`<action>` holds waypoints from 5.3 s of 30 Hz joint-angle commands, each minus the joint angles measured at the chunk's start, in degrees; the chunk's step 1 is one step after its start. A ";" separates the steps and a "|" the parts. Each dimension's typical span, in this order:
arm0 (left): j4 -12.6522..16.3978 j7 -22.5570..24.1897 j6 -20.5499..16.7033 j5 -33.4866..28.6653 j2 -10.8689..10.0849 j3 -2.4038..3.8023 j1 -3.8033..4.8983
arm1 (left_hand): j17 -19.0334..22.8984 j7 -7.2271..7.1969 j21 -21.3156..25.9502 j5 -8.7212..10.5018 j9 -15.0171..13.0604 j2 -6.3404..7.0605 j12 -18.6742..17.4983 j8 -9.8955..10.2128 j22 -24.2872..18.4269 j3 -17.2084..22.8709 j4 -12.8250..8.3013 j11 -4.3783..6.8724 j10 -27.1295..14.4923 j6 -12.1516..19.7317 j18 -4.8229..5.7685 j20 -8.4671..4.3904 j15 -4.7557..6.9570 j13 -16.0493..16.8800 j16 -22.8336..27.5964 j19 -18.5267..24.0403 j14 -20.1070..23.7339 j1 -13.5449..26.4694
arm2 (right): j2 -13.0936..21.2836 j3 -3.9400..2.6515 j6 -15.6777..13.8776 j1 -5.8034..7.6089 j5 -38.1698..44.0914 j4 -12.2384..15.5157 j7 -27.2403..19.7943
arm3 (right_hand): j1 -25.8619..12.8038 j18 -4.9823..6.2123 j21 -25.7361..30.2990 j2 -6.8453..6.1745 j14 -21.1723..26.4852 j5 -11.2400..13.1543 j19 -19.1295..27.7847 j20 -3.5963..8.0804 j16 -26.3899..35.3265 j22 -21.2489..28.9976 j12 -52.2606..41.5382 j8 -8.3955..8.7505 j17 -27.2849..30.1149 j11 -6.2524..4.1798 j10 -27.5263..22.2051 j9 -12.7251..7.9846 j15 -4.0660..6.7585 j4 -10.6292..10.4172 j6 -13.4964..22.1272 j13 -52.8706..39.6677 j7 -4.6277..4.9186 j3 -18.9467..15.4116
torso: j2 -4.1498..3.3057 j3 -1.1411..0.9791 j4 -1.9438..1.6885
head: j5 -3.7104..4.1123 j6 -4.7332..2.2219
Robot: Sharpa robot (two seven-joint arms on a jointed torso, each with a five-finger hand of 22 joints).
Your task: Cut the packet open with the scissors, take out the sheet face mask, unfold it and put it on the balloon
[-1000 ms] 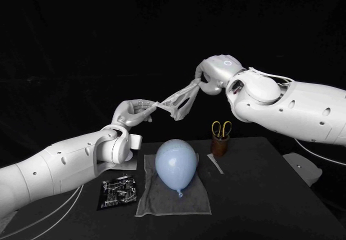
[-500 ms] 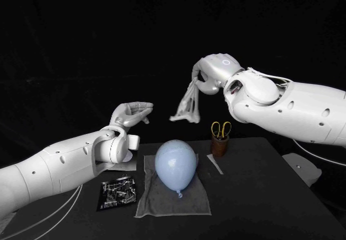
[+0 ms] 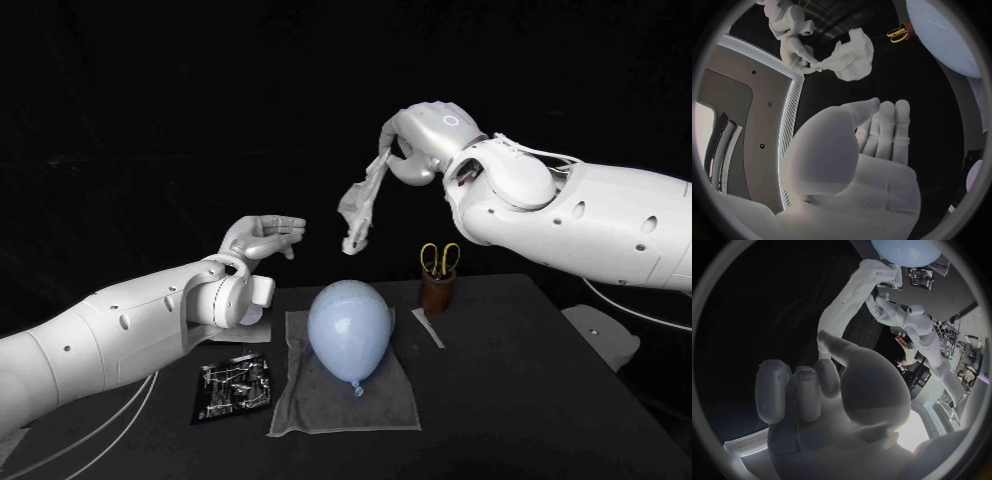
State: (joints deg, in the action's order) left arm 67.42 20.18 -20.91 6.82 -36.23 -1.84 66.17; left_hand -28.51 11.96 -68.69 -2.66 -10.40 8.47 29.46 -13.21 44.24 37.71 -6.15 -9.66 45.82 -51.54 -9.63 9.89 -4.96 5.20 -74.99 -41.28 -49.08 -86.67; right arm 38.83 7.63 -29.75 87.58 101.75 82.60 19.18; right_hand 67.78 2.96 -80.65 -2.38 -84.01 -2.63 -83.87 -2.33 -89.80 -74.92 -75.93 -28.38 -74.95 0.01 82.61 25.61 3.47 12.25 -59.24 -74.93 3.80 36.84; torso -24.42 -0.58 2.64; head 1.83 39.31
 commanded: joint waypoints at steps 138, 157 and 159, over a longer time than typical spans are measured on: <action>5.54 1.82 8.54 9.14 0.22 1.67 1.11 | 2.01 -5.56 15.33 -0.06 -9.85 -7.85 7.84 -12.43 -11.83 -21.88 16.01 4.50 6.69 -4.43 -0.84 -1.37 2.59 2.37 -5.15 -7.99 -0.06 -2.04 | 3.69 1.07 -0.26 -3.39 -10.98 6.06 -11.39 | -0.54 -0.61 1.74 -1.04 -5.99 -0.16 -2.95 0.29 -0.20 -11.88 0.41 -0.05 -15.05 -0.69 2.38 -0.13 0.60 -0.65 0.07 -4.44 -0.02 0.81 | 0.04 -0.04 0.05 | -0.33 0.55; 5.02 -3.64 11.73 16.78 -0.78 1.50 7.91 | -8.13 -6.19 13.42 -0.05 -11.01 -6.87 7.74 -13.50 -10.69 -21.51 16.97 5.04 7.78 -4.42 -0.87 -2.07 3.24 2.61 -8.71 -9.36 -8.46 -1.81 | 1.76 1.26 4.13 -3.48 -8.01 2.89 -1.39 | -0.53 -0.36 2.97 -1.40 -5.99 -0.16 -2.57 0.28 -0.20 -11.52 1.02 0.10 -15.05 -0.59 2.10 -0.13 0.54 -1.00 0.56 -4.11 0.13 0.82 | 0.04 -0.16 -0.04 | 0.09 0.79; 5.09 -4.54 12.18 17.89 -1.04 1.45 8.77 | -9.86 -6.22 13.10 -0.05 -11.15 -6.77 7.69 -13.59 -10.48 -21.40 17.08 5.10 7.88 -4.39 -0.86 -2.17 3.31 2.64 -9.33 -9.50 -9.76 -1.88 | 1.69 1.26 3.57 -3.48 -7.59 2.58 -0.45 | -0.53 -0.36 3.00 -1.41 -5.99 -0.16 -2.56 0.28 -0.20 -11.51 1.02 0.10 -15.05 -0.59 2.10 -0.13 0.54 -1.01 0.57 -4.11 0.13 0.82 | 0.03 -0.16 -0.05 | 0.08 0.82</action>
State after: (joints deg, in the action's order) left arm 72.37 18.25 -11.38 20.84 -37.19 -0.41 74.49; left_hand -37.91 6.14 -55.41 -2.51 -17.74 1.31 37.44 -26.39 33.70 16.30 10.53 -4.54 53.24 -55.97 -9.69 7.89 -1.66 7.77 -84.07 -50.48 -58.42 -88.56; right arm 40.58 8.91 -27.03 84.09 92.03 85.47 14.88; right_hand 67.27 2.96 -77.87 -3.35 -83.91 -2.50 -83.87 -2.15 -89.80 -74.93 -75.28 -28.29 -74.95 0.01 82.61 25.43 3.77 11.59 -59.03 -74.95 3.76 37.63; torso -24.38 -0.70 2.64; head 1.87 40.09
